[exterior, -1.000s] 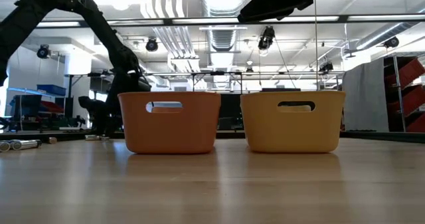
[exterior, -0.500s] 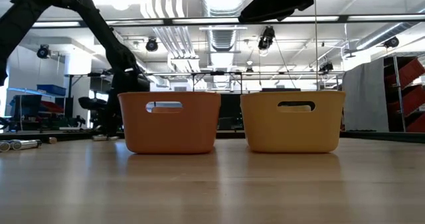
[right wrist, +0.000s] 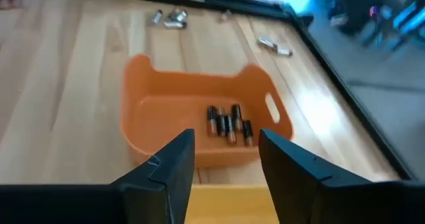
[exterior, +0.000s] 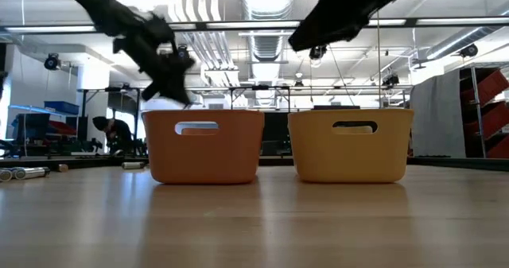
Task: Sort batteries
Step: Put the black-silver battery into the yellow bin
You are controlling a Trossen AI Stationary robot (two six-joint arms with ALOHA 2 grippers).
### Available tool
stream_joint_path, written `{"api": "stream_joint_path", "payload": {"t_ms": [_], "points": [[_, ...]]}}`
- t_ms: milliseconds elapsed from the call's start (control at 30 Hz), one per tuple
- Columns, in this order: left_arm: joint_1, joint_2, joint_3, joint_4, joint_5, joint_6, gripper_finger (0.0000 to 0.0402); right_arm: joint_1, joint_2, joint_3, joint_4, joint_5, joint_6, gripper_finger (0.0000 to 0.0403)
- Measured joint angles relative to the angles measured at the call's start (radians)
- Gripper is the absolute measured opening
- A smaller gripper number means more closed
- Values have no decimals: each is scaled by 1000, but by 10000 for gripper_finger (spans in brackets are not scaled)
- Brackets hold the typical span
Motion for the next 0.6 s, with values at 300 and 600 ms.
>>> {"api": "stream_joint_path", "payload": {"t_ms": [300, 600], "points": [[-499, -370, -536, 954, 112, -134, 22, -117, 87, -4, 242, -34, -13, 210], [-836, -397, -754, 1389, -79, -72, 24, -254, 251, 112, 424, -216, -123, 232]]}}
